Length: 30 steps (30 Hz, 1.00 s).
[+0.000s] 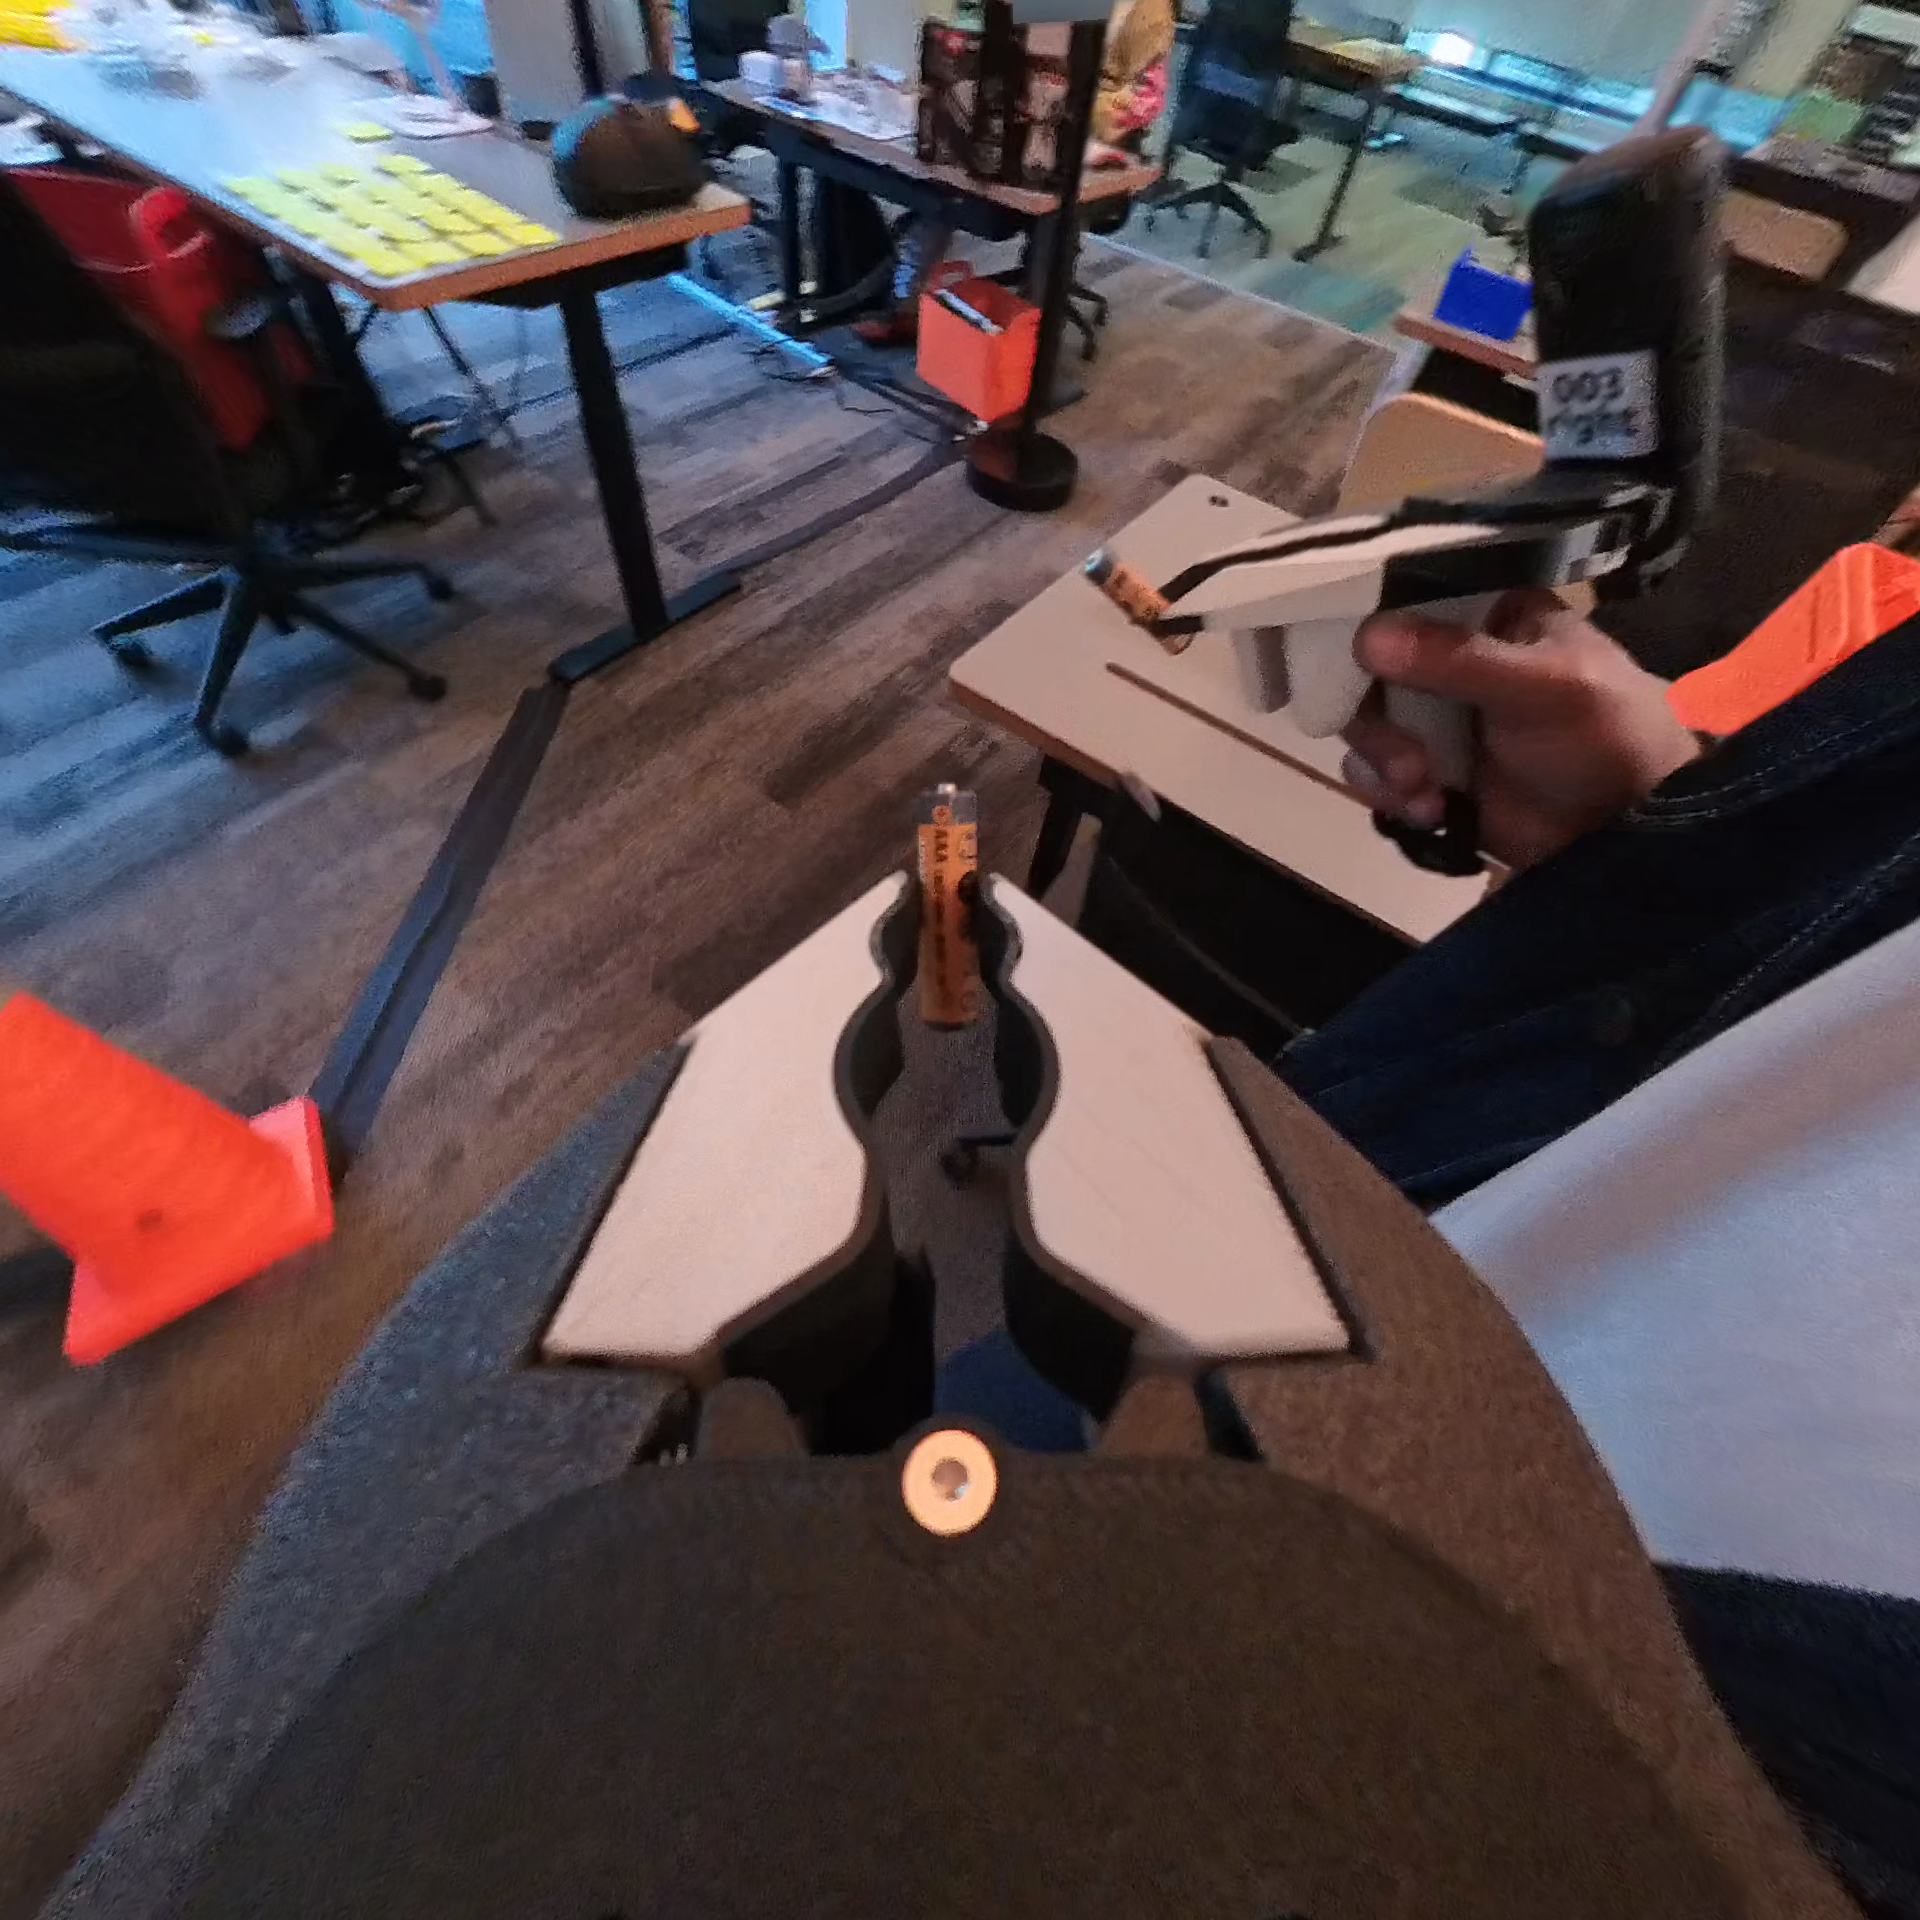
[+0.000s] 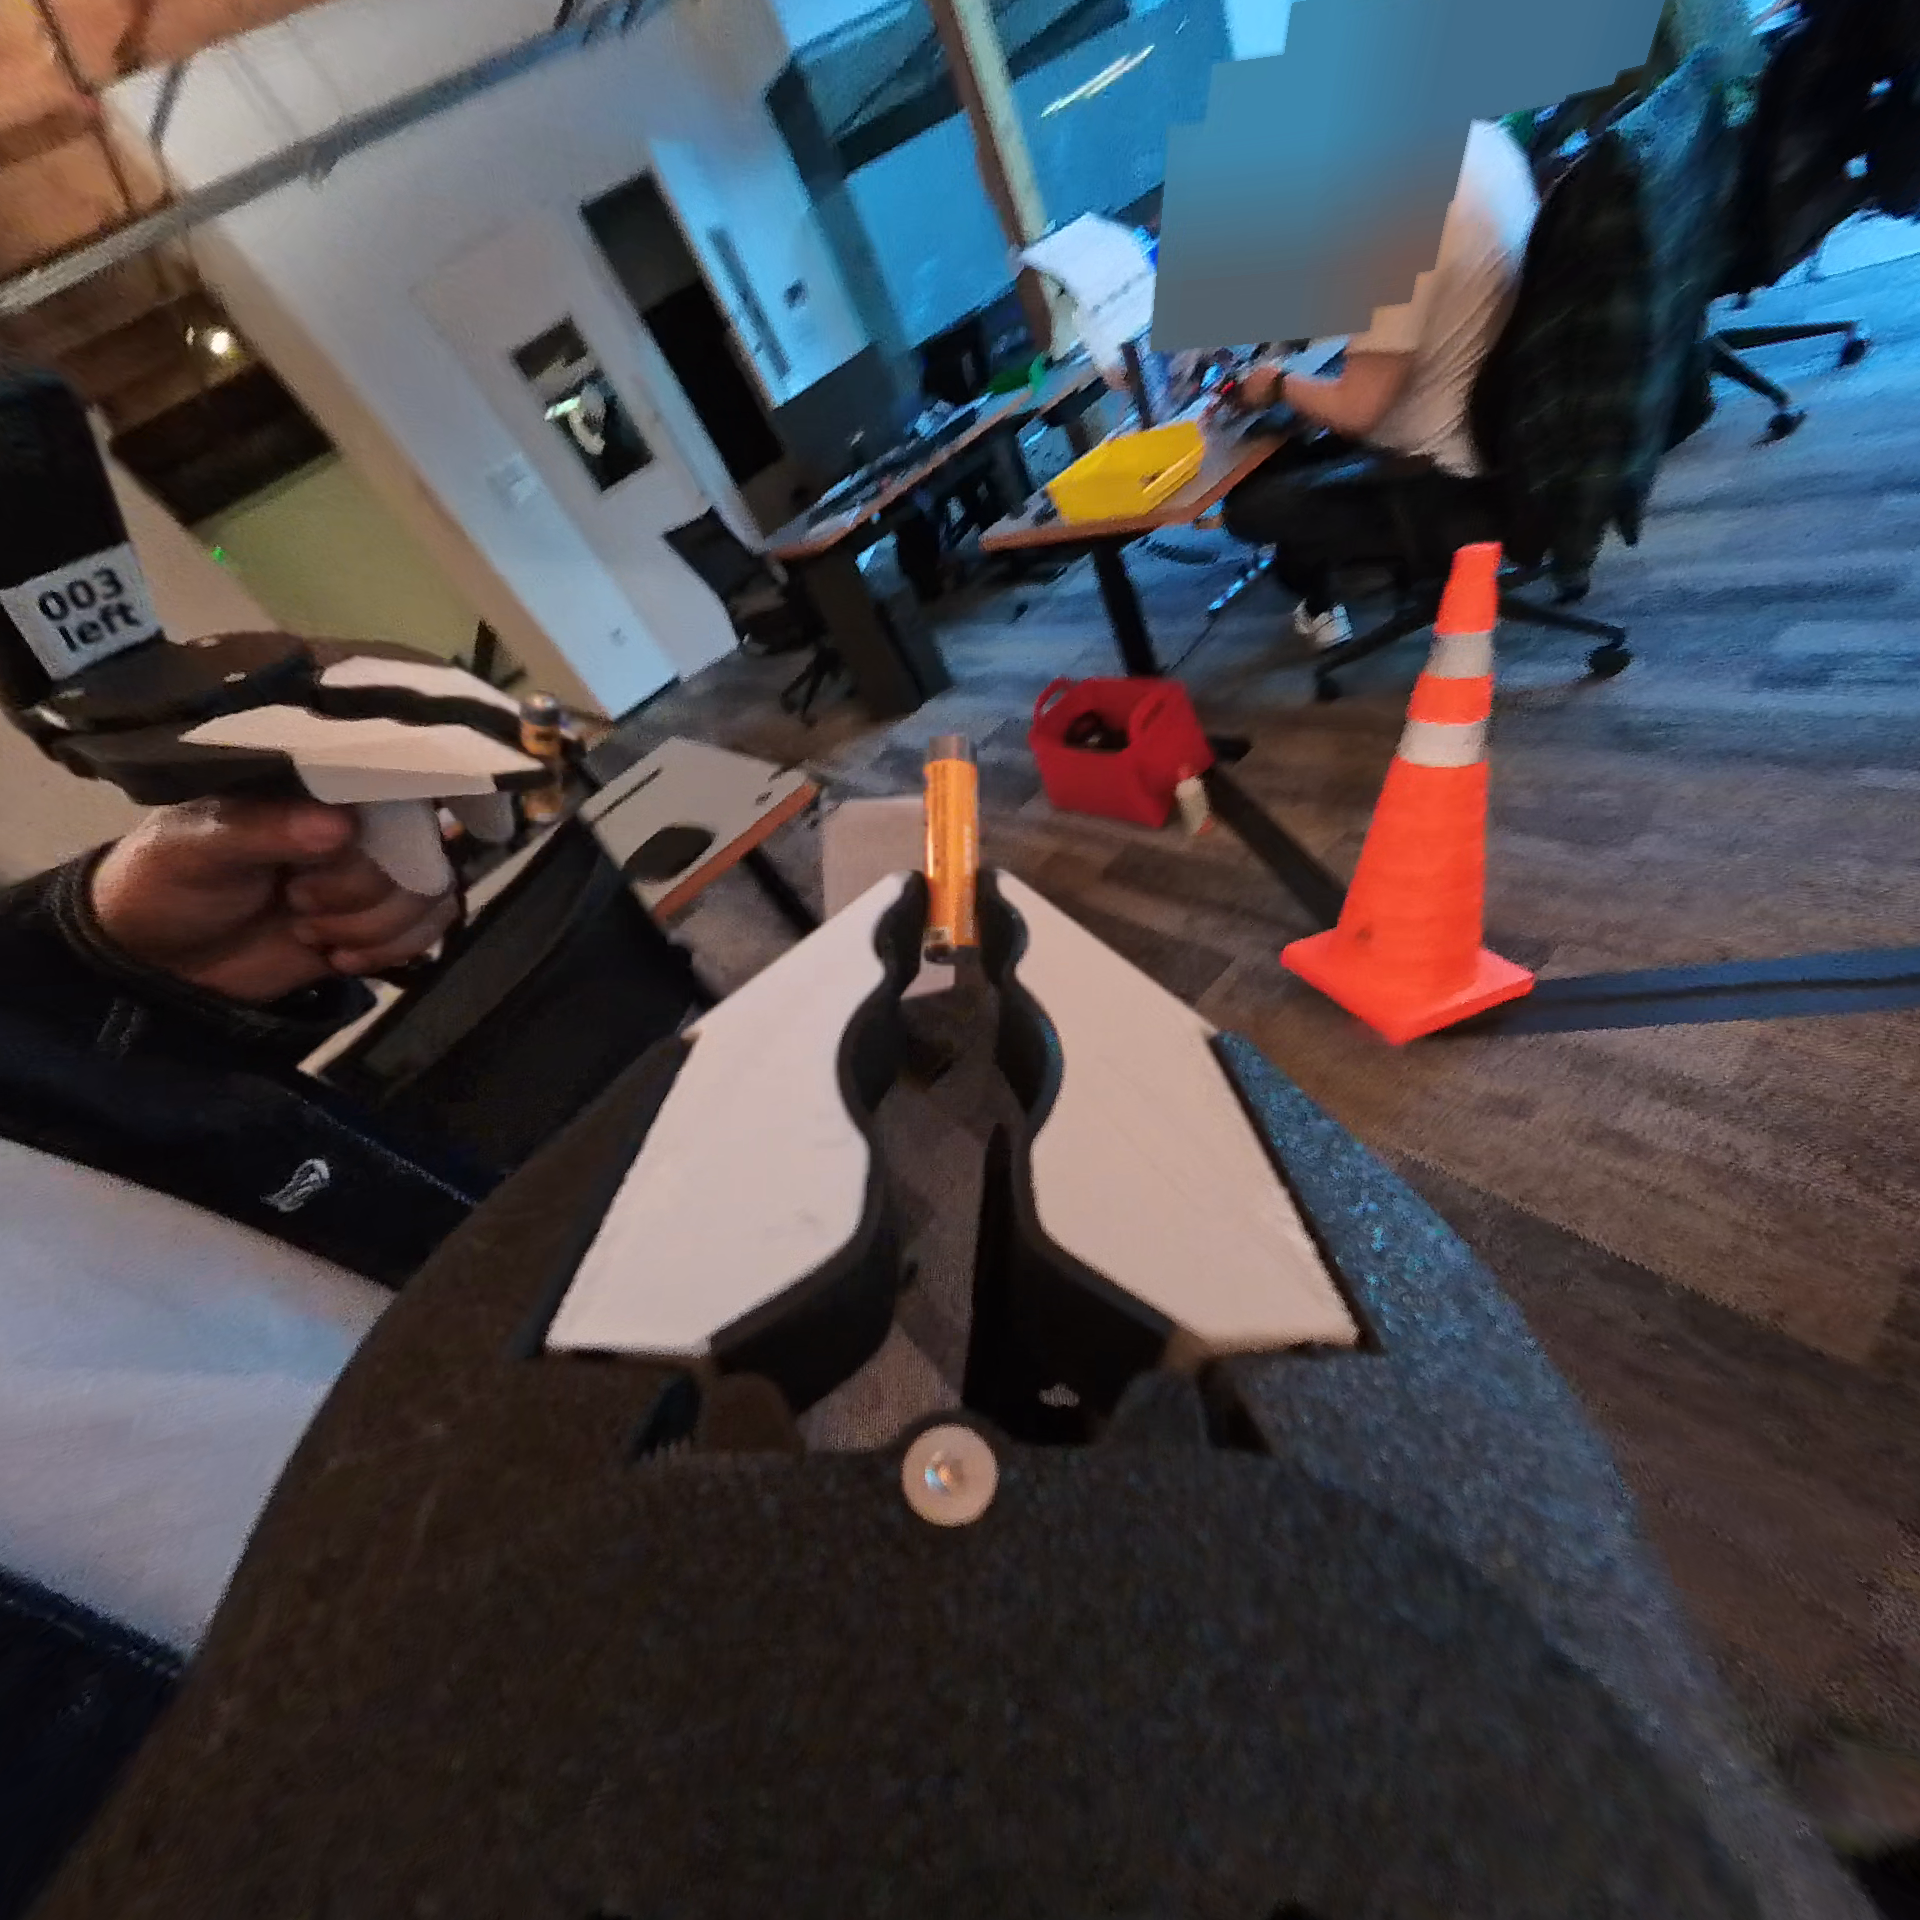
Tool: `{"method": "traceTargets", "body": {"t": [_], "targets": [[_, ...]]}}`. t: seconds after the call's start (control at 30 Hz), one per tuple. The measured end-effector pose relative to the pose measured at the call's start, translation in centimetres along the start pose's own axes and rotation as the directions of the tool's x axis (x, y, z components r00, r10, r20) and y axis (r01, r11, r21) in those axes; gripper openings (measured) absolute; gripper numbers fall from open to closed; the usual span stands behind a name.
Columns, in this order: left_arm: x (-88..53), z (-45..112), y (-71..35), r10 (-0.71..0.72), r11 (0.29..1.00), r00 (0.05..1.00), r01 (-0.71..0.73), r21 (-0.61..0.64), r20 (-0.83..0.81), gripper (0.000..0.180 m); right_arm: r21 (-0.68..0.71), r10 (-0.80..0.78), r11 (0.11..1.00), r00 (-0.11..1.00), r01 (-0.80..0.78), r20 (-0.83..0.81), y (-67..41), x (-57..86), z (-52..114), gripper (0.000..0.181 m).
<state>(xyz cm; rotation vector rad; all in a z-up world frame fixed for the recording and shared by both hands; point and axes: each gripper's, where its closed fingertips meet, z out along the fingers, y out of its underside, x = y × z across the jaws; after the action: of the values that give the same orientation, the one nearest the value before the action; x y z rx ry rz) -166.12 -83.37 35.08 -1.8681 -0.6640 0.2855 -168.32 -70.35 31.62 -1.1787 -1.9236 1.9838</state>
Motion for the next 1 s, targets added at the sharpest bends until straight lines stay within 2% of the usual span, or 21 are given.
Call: {"method": "traceTargets", "body": {"t": [0.1, 0.27, 0.43, 0.57, 0.67, 0.73, 1.0], "targets": [[-5.9, 6.2, -5.6, 0.046, 0.999, 0.992, -0.046, 0.005, -0.114, 0.008, 0.063, 0.051, 0.997, 0.996, -0.046, -0.073, -5.5, 6.7, 3.7, 0.009], [-14.7, 17.6, -11.7, 0.122, 0.99, 0.953, -0.138, -0.039, -0.277, 0.009, 0.066, -0.007, 0.998, 0.964, 0.025, -0.266, -12.5, 16.9, 6.1, 0.009], [-23.0, 32.0, -15.8, 0.185, 0.972, 0.871, -0.231, -0.046, -0.455, 0.008, 0.124, 0.098, 0.991, 0.897, -0.049, -0.431, -15.8, 30.8, 7.3, 0.009], [-27.5, 44.3, -19.9, 0.209, 0.96, 0.774, -0.277, -0.024, -0.597, 0.008, 0.17, 0.174, 0.981, 0.805, -0.092, -0.567, -19.7, 41.8, 7.5, 0.009], [-28.9, 53.6, -24.5, 0.173, 0.965, 0.685, -0.262, -0.018, -0.708, 0.008, 0.266, 0.249, 0.959, 0.753, -0.101, -0.61, -24.8, 47.8, 6.3, 0.009], [-29.1, 60.0, -26.8, 0.17, 0.953, 0.628, -0.301, -0.036, -0.759, 0.008, 0.263, 0.268, 0.958, 0.677, -0.113, -0.685, -26.4, 52.1, 4.3, 0.009], [-22.9, 85.5, -33.8, 0.193, 0.909, 0.379, -0.417, 0.019, -0.905, 0.009, 0.432, 0.421, 0.899, 0.429, -0.077, -0.799, -30.4, 72.0, -8.8, 0.009]]}}
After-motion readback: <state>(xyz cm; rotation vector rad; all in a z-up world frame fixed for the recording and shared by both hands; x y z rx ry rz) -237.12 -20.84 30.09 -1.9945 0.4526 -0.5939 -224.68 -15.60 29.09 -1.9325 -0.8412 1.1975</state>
